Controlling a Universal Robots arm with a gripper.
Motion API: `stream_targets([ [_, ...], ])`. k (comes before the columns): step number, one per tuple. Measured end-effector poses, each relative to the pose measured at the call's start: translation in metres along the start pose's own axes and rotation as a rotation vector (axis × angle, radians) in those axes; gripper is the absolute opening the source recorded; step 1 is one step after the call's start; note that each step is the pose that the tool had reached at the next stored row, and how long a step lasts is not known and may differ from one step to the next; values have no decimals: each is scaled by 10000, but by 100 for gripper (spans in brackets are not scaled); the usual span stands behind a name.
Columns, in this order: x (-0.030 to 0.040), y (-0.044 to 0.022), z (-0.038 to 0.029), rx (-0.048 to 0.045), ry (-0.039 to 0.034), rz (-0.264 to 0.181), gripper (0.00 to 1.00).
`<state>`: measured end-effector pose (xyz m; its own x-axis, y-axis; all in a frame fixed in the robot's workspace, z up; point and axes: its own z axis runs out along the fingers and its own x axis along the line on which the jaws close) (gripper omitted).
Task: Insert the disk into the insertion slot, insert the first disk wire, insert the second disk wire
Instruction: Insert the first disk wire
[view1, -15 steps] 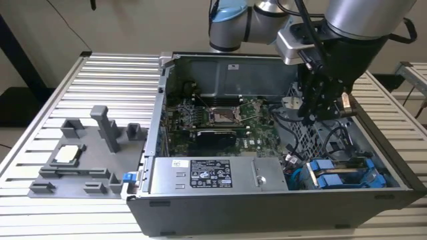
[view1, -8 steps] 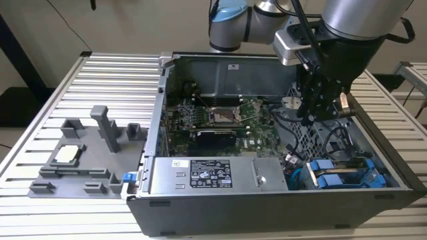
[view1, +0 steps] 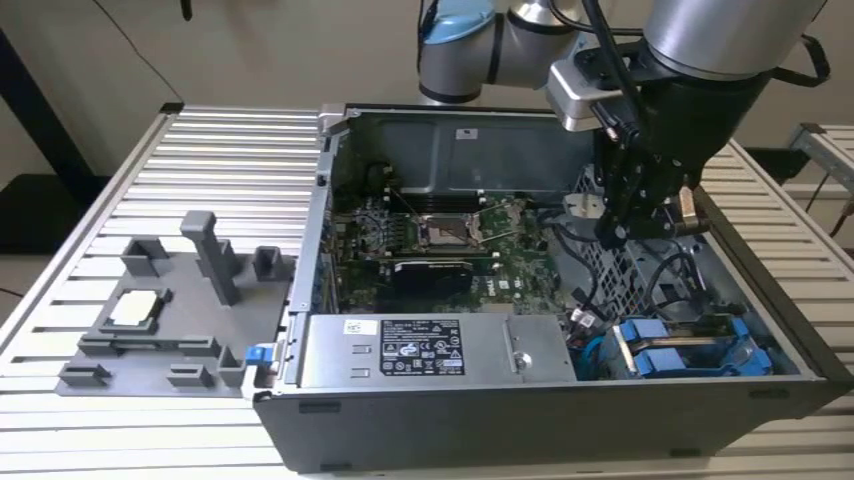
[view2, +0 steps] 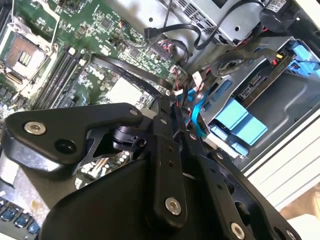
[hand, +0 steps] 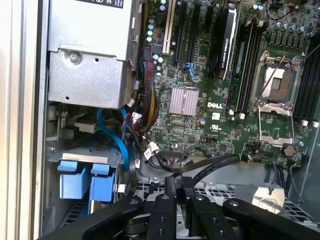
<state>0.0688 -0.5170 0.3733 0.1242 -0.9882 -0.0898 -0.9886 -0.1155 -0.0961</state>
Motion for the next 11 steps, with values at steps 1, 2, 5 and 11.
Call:
stream_targets([
  [1, 0, 0, 0, 2, 0, 0, 17],
  [2, 0, 0, 0, 4, 1, -1, 16],
  [5, 1, -6, 0, 9, 2, -1, 16],
  [11, 70, -146, 13, -495, -52, 50, 16],
])
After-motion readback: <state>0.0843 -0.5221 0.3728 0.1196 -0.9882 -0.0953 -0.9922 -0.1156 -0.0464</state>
